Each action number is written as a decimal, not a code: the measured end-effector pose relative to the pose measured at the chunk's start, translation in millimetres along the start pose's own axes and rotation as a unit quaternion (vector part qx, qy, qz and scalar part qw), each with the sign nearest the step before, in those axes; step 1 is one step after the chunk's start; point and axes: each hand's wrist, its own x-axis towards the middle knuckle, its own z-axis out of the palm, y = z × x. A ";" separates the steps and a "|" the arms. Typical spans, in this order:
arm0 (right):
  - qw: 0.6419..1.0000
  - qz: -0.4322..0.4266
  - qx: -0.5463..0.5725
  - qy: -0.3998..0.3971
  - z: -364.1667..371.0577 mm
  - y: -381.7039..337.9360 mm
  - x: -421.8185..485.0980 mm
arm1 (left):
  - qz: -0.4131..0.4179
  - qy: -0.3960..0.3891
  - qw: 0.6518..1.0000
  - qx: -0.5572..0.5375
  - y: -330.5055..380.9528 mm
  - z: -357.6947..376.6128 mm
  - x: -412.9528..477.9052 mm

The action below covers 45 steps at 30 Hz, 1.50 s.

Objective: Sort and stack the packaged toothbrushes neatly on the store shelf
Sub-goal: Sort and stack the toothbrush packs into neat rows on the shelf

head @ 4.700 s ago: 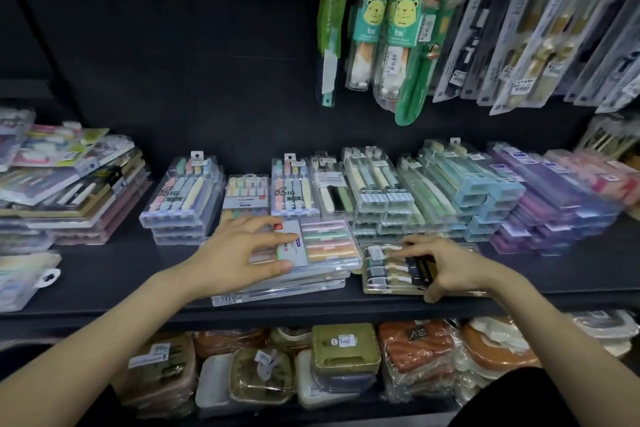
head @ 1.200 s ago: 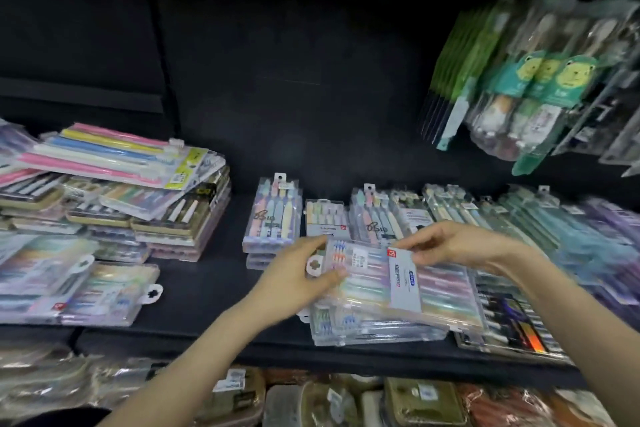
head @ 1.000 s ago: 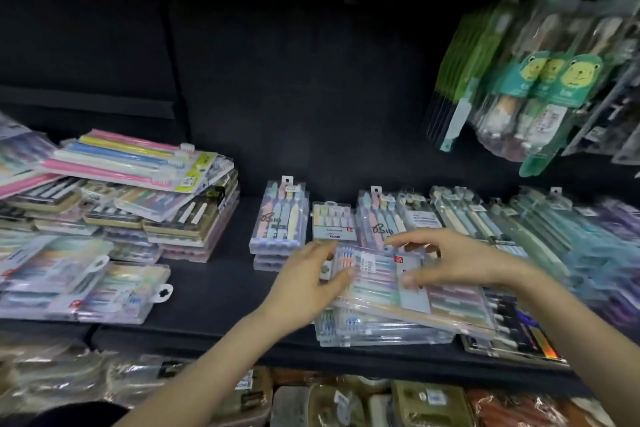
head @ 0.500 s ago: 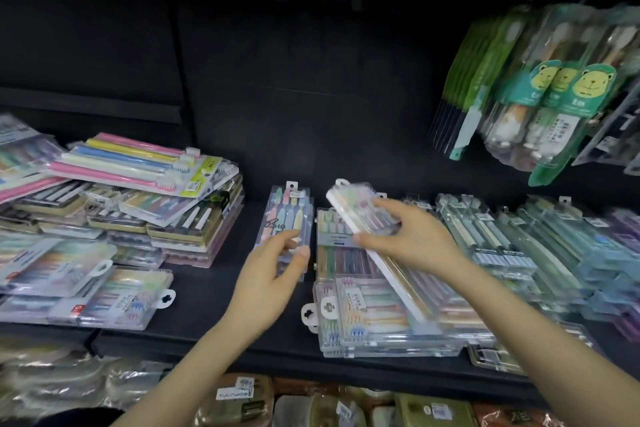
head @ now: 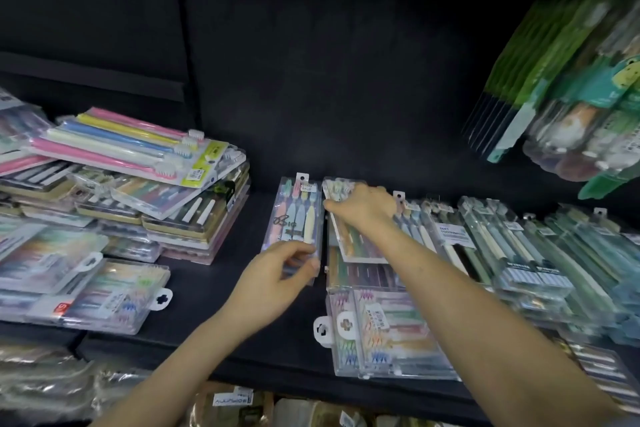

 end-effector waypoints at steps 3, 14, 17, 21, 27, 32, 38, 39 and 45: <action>0.998 0.020 0.018 -0.048 8.8 -3.7 6.2 | -0.003 -0.016 1.000 -0.015 -0.8 -2.0 0.9; 0.962 -0.192 0.091 -0.169 -39.5 53.5 -47.6 | -0.029 -0.114 0.990 -0.072 2.3 -0.9 -12.0; 0.876 -0.327 0.064 -0.349 -69.4 94.1 -102.1 | -0.045 -0.183 0.979 -0.082 2.2 3.6 -23.7; 0.884 -0.373 -0.068 -0.272 -52.1 124.0 -141.9 | -0.048 -0.218 0.973 -0.057 1.2 7.9 -33.0; 0.956 -0.261 0.098 -0.090 -73.1 108.6 -118.4 | -0.053 -0.126 0.987 -0.090 7.8 4.2 -31.6; 0.993 -0.067 0.093 0.013 -55.6 41.9 -45.1 | -0.005 0.014 1.000 -0.007 7.0 -6.3 -21.2; 1.000 -0.016 0.009 -0.002 -5.8 5.4 -0.2 | -0.090 0.104 0.987 0.083 -11.1 -14.4 14.2; 1.000 -0.011 -0.003 -0.005 -0.5 3.9 3.0 | -0.127 0.087 0.986 0.056 -14.2 -13.3 21.8; 0.998 -0.052 -0.038 0.017 -10.4 14.2 -13.8 | -0.172 0.034 0.980 -0.092 -27.8 -2.2 51.1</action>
